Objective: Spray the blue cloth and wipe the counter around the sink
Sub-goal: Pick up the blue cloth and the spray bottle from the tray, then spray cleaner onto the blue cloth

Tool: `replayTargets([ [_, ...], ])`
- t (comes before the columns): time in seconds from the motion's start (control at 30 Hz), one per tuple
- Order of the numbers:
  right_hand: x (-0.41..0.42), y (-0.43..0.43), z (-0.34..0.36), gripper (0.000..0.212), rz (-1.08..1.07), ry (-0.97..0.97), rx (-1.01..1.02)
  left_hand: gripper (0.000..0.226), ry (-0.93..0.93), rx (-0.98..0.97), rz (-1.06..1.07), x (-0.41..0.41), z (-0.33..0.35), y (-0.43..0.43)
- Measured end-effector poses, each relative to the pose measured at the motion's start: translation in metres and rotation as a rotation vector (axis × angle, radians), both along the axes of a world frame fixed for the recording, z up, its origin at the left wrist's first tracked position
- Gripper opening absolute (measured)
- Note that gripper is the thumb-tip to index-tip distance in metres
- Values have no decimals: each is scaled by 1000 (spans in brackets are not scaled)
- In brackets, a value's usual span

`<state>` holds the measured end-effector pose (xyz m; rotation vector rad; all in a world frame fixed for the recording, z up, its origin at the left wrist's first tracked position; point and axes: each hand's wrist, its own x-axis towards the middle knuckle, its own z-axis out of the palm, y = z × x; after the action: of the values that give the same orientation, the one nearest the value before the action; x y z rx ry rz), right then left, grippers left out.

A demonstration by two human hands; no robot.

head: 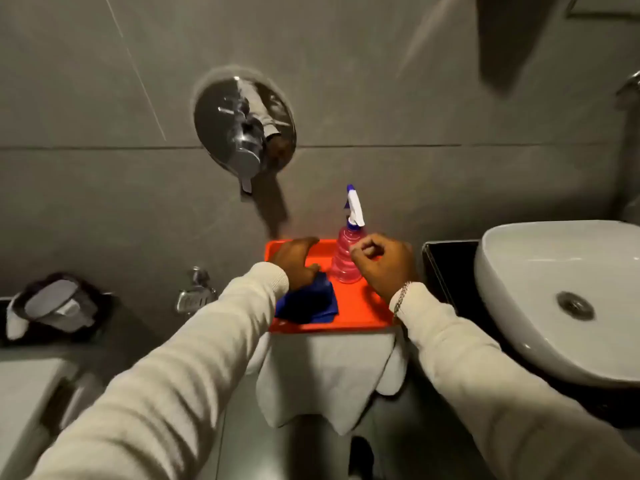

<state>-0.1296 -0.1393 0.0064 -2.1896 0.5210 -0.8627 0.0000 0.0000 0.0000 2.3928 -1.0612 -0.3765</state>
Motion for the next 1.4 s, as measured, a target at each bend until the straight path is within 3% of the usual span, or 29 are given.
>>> replayTargets([
  [0.13,22,-43,-31,21,-75,205,261,54,132,358,88,19,-46,-3],
  [0.23,52,-71,-39,66,-34,276,309,46,184,542,58,33,-69,-13],
  [0.3,72,-79,-42,80,61,279,327,44,220,617,30,39,-78,-22],
  [0.37,92,-86,-48,75,180,266,324,49,232,644,61,46,-90,-35],
  [0.47,115,-85,-53,53,260,224,222,73,90,804,21,54,-96,-47],
  [0.53,121,-81,-53,46,272,145,200,62,56,855,5,58,-95,-50],
  [0.73,128,-78,-40,42,310,52,196,31,284,634,98,59,-86,-48],
  [0.83,125,-79,-22,42,430,51,215,33,509,276,231,56,-81,-33],
  [0.9,124,-78,-3,49,601,156,284,33,703,-66,341,50,-72,-20],
  [0.97,121,-76,15,58,750,355,194,40,884,-348,389,44,-63,-7],
  [1.03,114,-72,25,57,803,572,60,49,964,-501,394,41,-61,3],
  [1.2,90,-62,21,55,808,915,-106,64,991,-555,330,40,-55,16],
  [1.3,86,-58,20,56,805,993,-307,73,966,-532,308,40,-54,17],
  [1.4,85,-52,23,59,779,1005,-267,73,960,-510,279,39,-52,18],
])
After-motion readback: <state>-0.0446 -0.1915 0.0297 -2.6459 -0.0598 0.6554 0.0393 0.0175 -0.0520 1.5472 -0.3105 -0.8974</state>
